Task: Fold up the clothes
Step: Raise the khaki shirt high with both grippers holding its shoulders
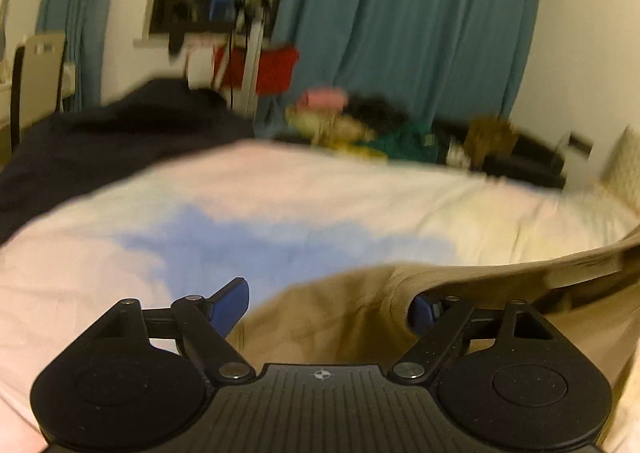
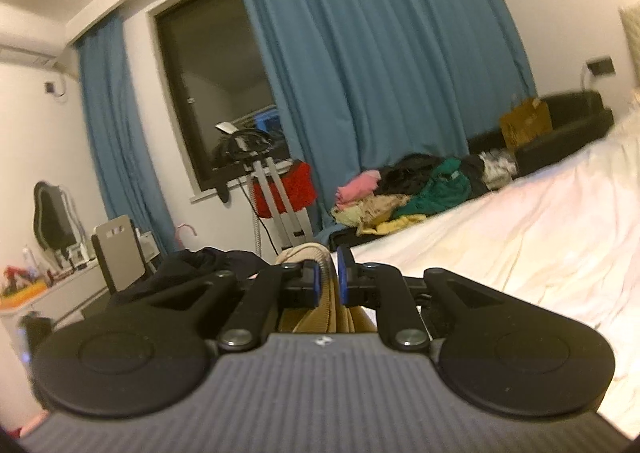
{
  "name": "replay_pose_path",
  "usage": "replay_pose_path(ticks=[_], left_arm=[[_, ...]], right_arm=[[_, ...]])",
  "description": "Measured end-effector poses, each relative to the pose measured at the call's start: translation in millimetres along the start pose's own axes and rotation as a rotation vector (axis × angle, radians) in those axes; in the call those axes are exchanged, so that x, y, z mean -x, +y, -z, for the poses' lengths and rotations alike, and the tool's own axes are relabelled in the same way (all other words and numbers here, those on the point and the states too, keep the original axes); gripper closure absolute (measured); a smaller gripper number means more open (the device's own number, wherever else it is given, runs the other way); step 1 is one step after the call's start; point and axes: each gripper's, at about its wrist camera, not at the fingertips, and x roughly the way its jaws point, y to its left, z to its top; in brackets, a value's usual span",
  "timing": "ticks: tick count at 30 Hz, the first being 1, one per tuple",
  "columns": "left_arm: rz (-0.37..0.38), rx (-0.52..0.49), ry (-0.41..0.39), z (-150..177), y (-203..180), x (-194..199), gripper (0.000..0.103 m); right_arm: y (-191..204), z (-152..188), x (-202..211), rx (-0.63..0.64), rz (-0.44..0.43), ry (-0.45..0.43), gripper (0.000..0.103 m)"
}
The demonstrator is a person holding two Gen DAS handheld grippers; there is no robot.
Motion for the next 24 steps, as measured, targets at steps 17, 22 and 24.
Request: replay_pose_path(ticks=[17,22,24], left_arm=[[-0.13,0.36,-0.355,-15,50,101,0.039],[-0.099,0.288,-0.518,-85,31,179,0.039],[-0.079,0.274,-0.588,-122,24,213,0.039]], right_arm=[[16,10,-33,0.068,0.179,0.157,0.021],[41,-64,-15,0.063,0.126,0.016,0.021],[56,-112,-2,0.05,0.073,-0.06,0.021]])
